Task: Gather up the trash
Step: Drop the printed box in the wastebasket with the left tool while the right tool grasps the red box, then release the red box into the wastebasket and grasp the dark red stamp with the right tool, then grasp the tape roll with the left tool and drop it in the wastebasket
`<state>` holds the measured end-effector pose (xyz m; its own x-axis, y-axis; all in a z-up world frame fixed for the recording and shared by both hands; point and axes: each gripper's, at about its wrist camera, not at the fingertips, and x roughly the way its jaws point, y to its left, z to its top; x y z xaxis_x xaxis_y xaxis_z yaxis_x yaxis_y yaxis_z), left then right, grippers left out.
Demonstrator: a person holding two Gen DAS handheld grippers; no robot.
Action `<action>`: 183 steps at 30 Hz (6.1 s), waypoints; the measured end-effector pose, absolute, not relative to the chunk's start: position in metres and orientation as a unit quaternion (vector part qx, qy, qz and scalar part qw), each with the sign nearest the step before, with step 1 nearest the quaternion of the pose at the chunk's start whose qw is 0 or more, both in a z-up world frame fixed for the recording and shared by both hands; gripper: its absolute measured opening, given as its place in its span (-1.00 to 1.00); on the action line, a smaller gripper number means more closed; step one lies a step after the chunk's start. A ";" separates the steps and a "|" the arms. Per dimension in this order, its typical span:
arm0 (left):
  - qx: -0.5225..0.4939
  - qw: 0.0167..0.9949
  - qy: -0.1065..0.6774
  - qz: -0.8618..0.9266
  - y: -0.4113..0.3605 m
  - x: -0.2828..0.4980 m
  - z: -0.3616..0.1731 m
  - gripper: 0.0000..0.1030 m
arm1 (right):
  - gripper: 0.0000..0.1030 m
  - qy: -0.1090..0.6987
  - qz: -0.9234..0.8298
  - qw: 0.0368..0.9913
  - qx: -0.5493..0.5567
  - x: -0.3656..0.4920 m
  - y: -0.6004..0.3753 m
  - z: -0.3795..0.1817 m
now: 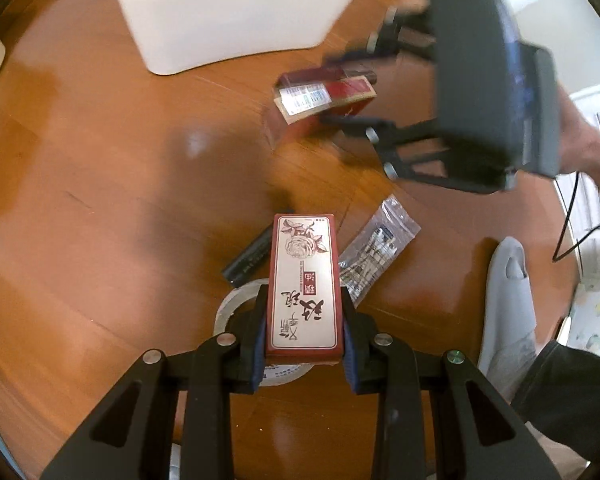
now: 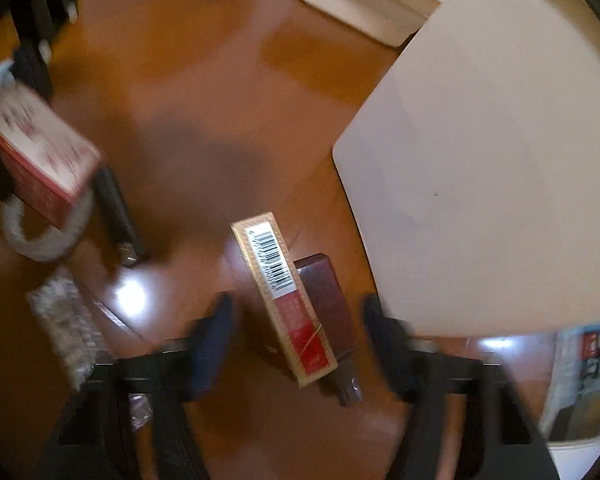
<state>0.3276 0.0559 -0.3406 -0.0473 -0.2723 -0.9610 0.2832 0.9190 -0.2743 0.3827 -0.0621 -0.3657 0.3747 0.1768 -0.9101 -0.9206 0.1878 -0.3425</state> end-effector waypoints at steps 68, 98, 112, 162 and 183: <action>0.079 0.788 0.604 -0.095 0.059 0.372 -0.208 0.69 | -0.56 0.401 0.174 0.899 -0.008 0.423 -0.249 -0.155; 0.107 0.693 0.700 -0.131 0.048 0.291 -0.317 0.69 | 0.43 0.339 0.385 0.854 -0.086 0.483 -0.127 -0.115; 0.117 0.673 0.719 -0.127 0.049 0.288 -0.338 0.69 | 0.33 0.501 0.404 0.679 -0.354 0.457 -0.096 -0.363; 0.162 0.841 0.476 -0.197 0.002 0.389 -0.075 -0.84 | -0.39 0.545 0.202 0.812 -0.062 0.348 -0.200 -0.303; 0.061 0.856 0.508 -0.080 0.014 0.529 -0.181 -0.72 | -0.39 0.552 0.178 0.813 -0.052 0.353 -0.213 -0.311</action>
